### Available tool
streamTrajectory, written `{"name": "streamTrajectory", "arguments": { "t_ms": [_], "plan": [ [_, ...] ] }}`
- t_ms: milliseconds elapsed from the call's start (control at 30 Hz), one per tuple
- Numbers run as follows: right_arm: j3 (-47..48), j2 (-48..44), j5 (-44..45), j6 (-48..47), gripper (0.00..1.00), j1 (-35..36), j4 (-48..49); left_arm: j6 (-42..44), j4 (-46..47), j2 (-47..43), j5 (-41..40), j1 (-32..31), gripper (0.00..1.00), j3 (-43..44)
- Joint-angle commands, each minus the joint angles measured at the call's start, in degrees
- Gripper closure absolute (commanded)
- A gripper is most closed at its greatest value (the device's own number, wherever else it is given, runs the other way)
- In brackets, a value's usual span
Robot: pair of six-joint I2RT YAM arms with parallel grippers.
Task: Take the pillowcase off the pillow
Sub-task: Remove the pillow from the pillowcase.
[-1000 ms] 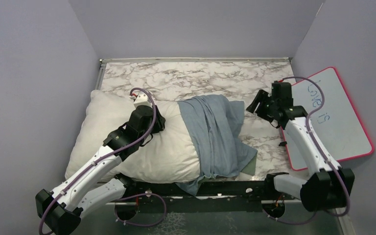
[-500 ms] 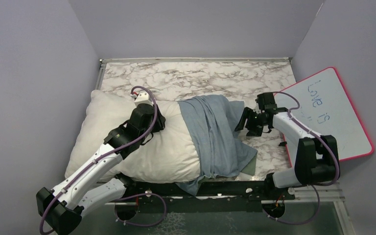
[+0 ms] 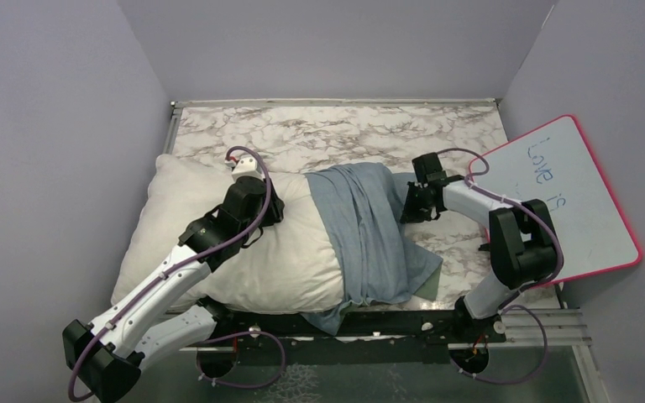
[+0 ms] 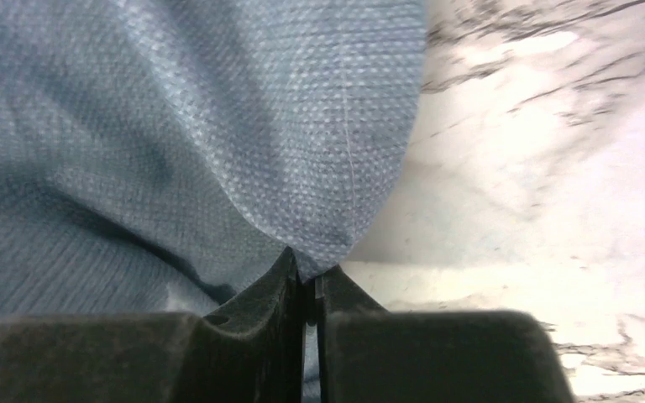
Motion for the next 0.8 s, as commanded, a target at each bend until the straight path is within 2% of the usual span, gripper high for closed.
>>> {"name": "streamTrajectory", "arguments": {
  "t_ms": [0,67,133,367,567,700,767],
  "plan": [
    [2.1,1.0,15.6,1.8,0.98,-0.2,-1.7,-0.5,-6.4,0.4,5.7,-0.6,0.63,-0.6],
    [5.3,-1.2,20.6,1.6,1.0,-1.1,-4.0,-0.8,-6.5,-0.1,5.2,-0.6,0.63,-1.0],
    [9.9,-4.0,22.0,1.0,1.0,-4.1,-6.4,-1.0,-6.6,-0.4,4.7,-0.6,0.63,-1.4],
    [27.6,-9.4,13.2,-0.7,1.0,-21.0,-13.4,-2.3,-6.7,-1.8,3.1,-0.5,0.63,-3.4],
    [45.2,-5.6,10.1,-1.5,1.0,-27.2,-20.1,-2.4,-7.0,-0.6,2.9,-0.6,0.63,-3.7],
    [59.7,0.4,7.0,-4.6,0.99,-27.4,-26.8,-2.6,-7.1,-0.2,2.1,-0.6,0.63,-4.1],
    [62.6,1.4,7.5,-5.2,0.99,-27.4,-27.2,-2.6,-7.2,0.0,1.7,-0.5,0.63,-4.2]
  ]
}}
